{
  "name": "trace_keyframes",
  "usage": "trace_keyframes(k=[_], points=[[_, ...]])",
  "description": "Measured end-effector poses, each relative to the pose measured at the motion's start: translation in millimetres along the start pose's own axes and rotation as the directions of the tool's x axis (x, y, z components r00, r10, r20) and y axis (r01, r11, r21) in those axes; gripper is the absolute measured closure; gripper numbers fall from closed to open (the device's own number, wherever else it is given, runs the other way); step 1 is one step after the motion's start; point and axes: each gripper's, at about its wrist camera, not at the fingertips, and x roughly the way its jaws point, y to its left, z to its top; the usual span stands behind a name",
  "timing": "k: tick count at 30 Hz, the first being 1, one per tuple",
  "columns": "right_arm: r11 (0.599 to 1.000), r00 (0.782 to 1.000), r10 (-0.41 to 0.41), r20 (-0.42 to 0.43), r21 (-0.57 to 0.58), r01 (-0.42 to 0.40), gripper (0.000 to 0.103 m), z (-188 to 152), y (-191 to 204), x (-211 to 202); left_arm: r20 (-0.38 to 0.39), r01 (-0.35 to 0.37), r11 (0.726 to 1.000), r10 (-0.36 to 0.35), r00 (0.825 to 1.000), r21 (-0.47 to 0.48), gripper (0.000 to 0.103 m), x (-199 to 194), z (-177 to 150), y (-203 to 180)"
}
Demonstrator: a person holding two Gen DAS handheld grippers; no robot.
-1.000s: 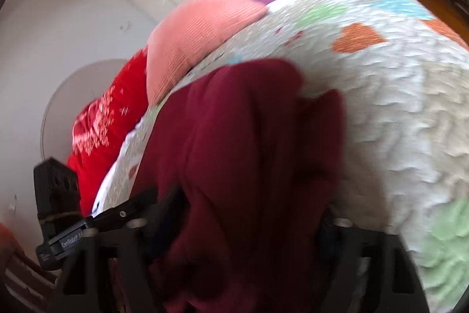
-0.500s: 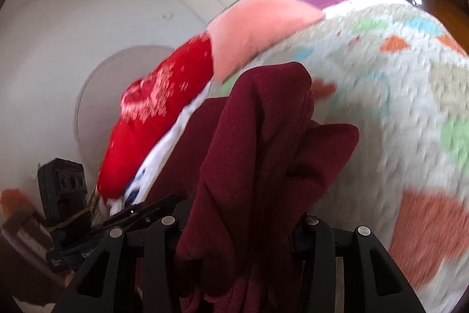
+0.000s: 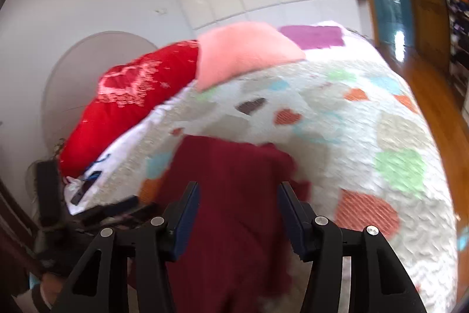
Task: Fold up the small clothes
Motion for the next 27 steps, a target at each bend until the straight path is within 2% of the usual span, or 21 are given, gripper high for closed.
trace_keyframes(k=[1,2,3,4,5,6,8,11,14,17,19,21,22,25,27], points=[[1.0,1.0,0.011,-0.007,-0.012,-0.011,0.058,1.8,3.0,10.0,-0.014,-0.004,1.0,0.003,1.0,-0.003,0.05,5.9,-2.6,-1.9],[0.999,1.0,-0.021,-0.015,-0.04,0.02,0.064,1.3,6.1,24.5,-0.01,-0.004,1.0,0.004,1.0,-0.006,0.048,8.4,-4.1,-1.8],[0.994,0.996,-0.087,-0.028,-0.073,0.085,0.072,-2.7,6.0,37.0,0.003,-0.011,1.0,0.011,1.0,-0.01,0.046,9.3,-5.9,-2.3],[0.982,0.985,-0.164,-0.059,-0.106,0.157,0.074,-9.1,3.3,52.5,0.012,-0.023,1.0,0.024,1.0,-0.01,0.039,10.1,-7.0,-2.9],[0.976,0.974,-0.201,-0.102,-0.11,0.19,0.074,-17.4,-5.4,68.7,0.011,-0.028,1.0,0.028,1.0,-0.008,0.034,11.3,-7.1,-3.9],[0.979,0.972,-0.198,-0.127,-0.08,0.189,0.074,-25.8,-16.8,78.5,0.007,-0.032,0.999,0.032,0.999,-0.004,0.034,13.3,-6.9,-4.1],[0.988,0.982,-0.15,-0.113,0.007,0.152,0.073,-32.5,-34.9,77.3,0.008,-0.036,0.999,0.036,0.999,-0.002,0.033,13.7,-6.6,-5.1],[0.99,0.986,-0.127,-0.112,0.05,0.133,0.073,-26.2,-33.5,65.1,0.01,-0.054,0.999,0.054,0.998,0.005,0.033,13.8,-5.9,-7.4],[0.993,0.988,-0.122,-0.092,-0.008,0.122,0.073,-21.2,-13.3,42.3,0.013,-0.063,0.998,0.063,0.998,0.011,0.033,13.4,-5.7,-8.7],[0.994,0.995,-0.081,-0.056,-0.078,0.077,0.073,-27.3,8.5,20.3,0.009,-0.069,0.998,0.068,0.998,0.005,0.033,12.5,-5.2,-8.9],[0.986,0.991,-0.117,-0.063,-0.126,0.108,0.073,-40.1,16.3,18.3,0.014,-0.078,0.997,0.078,0.997,0.01,0.033,10.7,-5.4,-10.4],[0.965,0.97,-0.217,-0.107,-0.171,0.197,0.073,-57.7,12.9,33.7,0.021,-0.09,0.996,0.09,0.996,0.022,0.033,7.7,-6.1,-13.6],[0.964,0.966,-0.229,-0.122,-0.168,0.207,0.073,-62.4,10.5,37.4,0.028,-0.098,0.995,0.097,0.995,0.033,0.033,5.6,-6.8,-15.3],[0.975,0.977,-0.192,-0.094,-0.134,0.179,0.072,-61.9,9.6,25.8,0.063,-0.132,0.989,0.128,0.99,0.066,0.033,-4.1,-8.8,-19.7],[0.977,0.982,-0.176,-0.067,-0.132,0.166,0.069,-55.3,13.3,13.1,0.078,-0.128,0.99,0.124,0.989,0.06,0.033,-10.8,-9.2,-19.0]])
